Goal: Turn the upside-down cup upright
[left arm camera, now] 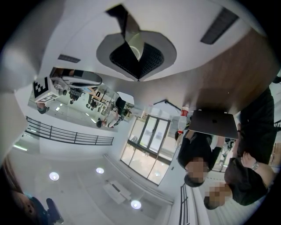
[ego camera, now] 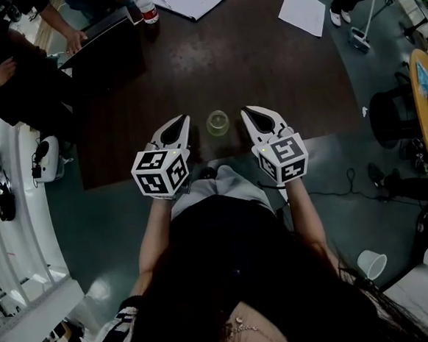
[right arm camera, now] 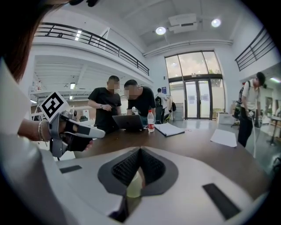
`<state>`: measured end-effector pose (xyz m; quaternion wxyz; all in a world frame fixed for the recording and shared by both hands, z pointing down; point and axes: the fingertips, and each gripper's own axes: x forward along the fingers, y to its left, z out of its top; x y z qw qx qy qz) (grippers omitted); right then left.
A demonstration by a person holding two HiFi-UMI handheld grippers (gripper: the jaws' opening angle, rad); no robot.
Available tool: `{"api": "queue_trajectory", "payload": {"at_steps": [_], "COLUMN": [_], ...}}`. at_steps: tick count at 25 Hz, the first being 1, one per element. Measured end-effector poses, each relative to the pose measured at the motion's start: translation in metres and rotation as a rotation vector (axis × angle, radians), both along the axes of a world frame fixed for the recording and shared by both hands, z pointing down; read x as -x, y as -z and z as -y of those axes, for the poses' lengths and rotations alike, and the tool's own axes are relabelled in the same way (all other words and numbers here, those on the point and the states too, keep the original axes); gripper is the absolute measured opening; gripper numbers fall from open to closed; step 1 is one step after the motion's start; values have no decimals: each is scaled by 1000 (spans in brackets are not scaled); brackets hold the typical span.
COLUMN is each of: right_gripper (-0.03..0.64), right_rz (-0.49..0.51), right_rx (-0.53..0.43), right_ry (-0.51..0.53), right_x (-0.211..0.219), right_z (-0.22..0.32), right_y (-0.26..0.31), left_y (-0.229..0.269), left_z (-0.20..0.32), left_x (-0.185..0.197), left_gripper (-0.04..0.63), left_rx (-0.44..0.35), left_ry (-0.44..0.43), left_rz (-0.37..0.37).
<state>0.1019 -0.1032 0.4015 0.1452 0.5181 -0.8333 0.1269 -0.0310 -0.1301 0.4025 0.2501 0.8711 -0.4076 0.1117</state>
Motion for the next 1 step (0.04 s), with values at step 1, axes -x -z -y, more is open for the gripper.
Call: {"api": "queue_trajectory", "payload": {"at_steps": [1], "right_gripper": [15], "right_rz": [1], "right_rx": [0], "right_ry": [0], "right_x": [0], "right_z": [0], "right_y": [-1], "left_y": [-1], "left_z": [0], "left_x": [-1], "left_gripper": [2], "left_rx": [0], "left_ry": [0], "left_rz": [1]}}
